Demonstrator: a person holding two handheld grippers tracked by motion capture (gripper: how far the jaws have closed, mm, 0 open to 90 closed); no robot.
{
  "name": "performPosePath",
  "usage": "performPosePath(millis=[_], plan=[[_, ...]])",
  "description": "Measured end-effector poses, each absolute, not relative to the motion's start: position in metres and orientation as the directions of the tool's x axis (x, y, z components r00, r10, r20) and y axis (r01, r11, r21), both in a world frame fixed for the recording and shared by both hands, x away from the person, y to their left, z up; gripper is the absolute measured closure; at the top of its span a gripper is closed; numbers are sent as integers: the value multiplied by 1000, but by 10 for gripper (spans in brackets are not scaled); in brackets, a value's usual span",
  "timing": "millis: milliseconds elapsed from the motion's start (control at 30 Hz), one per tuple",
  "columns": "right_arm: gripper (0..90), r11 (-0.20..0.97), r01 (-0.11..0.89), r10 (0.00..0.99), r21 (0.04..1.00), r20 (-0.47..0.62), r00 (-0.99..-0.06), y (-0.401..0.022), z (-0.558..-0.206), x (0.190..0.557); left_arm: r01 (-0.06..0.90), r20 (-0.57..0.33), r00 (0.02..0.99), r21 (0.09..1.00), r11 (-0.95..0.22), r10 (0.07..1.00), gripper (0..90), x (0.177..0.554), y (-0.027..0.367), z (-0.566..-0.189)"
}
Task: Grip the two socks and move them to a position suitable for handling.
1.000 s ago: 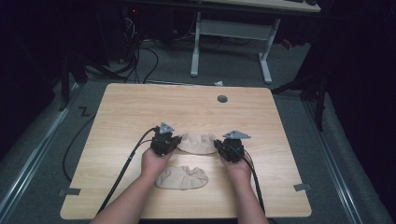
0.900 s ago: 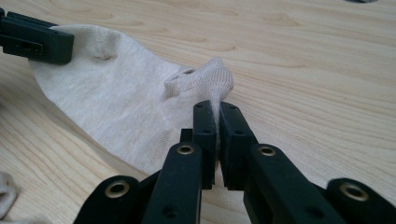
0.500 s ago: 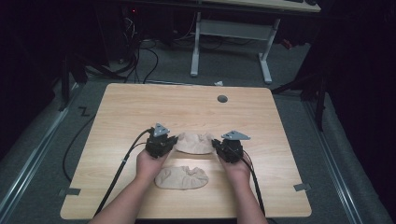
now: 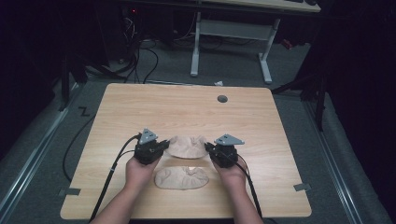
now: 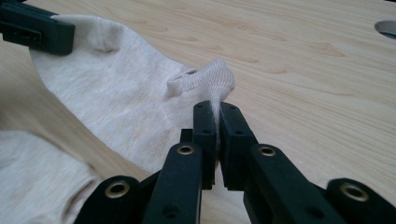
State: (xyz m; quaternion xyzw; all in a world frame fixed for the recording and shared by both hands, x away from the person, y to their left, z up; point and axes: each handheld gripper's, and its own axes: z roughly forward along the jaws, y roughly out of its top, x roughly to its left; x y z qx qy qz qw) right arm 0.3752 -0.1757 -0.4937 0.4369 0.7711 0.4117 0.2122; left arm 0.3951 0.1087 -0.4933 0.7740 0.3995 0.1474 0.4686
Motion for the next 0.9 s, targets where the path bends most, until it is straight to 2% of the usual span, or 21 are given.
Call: performPosePath(millis=[133,367,600,900], plan=[[866,302,484,835,821,18,-551,-169,-493,364,459,-124,654,849,-262,746,868,382,112,-492],[866,323,460,814,827,4,-580,-161,-489,347,458,-141,666,853,-252,732,867,361,120,-494],[865,324,442,800,836,7,-599,-164,-486,332,460,-152,669,853,-246,727,867,346,126,-490],[866,321,434,789,842,16,-614,-171,-486,311,443,-122,689,851,-282,715,867,325,125,-490]])
